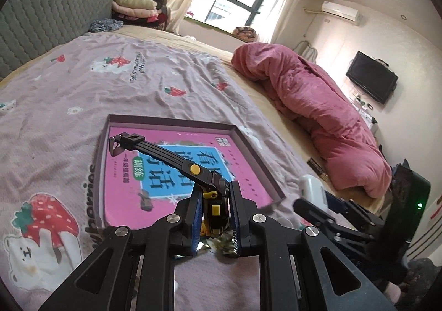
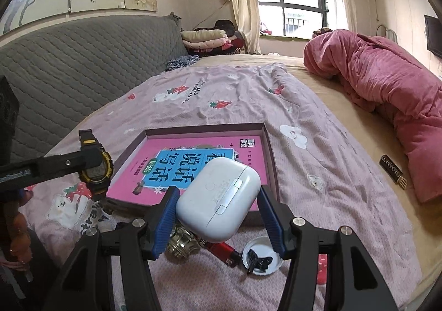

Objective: Organize rigid objects
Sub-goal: 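Lift the watch with the left gripper over the grey box while the right carries the earbuds case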

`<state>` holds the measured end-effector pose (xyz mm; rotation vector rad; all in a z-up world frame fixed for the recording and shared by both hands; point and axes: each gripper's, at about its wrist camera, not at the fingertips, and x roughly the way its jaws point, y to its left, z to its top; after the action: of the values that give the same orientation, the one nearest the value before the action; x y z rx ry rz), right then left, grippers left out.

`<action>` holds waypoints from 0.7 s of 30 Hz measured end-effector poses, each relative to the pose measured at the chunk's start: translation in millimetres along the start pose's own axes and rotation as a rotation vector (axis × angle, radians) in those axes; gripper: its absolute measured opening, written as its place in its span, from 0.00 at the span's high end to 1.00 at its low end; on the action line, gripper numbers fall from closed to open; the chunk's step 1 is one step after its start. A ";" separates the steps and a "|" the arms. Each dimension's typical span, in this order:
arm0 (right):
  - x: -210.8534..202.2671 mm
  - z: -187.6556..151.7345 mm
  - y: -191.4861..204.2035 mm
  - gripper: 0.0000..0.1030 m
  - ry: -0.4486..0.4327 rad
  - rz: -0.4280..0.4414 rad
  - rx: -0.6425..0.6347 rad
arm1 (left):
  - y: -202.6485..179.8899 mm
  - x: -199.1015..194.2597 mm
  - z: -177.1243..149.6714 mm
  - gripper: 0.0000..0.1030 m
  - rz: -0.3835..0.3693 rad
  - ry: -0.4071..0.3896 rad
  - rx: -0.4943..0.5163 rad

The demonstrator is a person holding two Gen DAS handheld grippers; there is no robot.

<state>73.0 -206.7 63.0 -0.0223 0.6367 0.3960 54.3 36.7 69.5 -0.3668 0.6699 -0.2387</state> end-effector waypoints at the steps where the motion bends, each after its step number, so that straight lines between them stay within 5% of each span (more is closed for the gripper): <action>1: 1.8 0.8 0.3 0.44 -0.002 -0.002 -0.005 | 2.0 2.2 0.8 0.83 0.008 -0.006 0.002; 8: 16.1 2.5 -1.8 0.44 0.008 -0.013 -0.015 | 10.3 24.0 2.8 0.83 0.055 -0.020 0.029; 21: 42.8 2.2 -8.1 0.44 0.049 -0.049 -0.025 | 29.7 81.9 -5.2 0.83 0.057 0.072 -0.014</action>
<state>108.5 -198.7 39.0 -0.0716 0.6780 0.3573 116.2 35.4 7.9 -0.3538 0.7526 -0.1941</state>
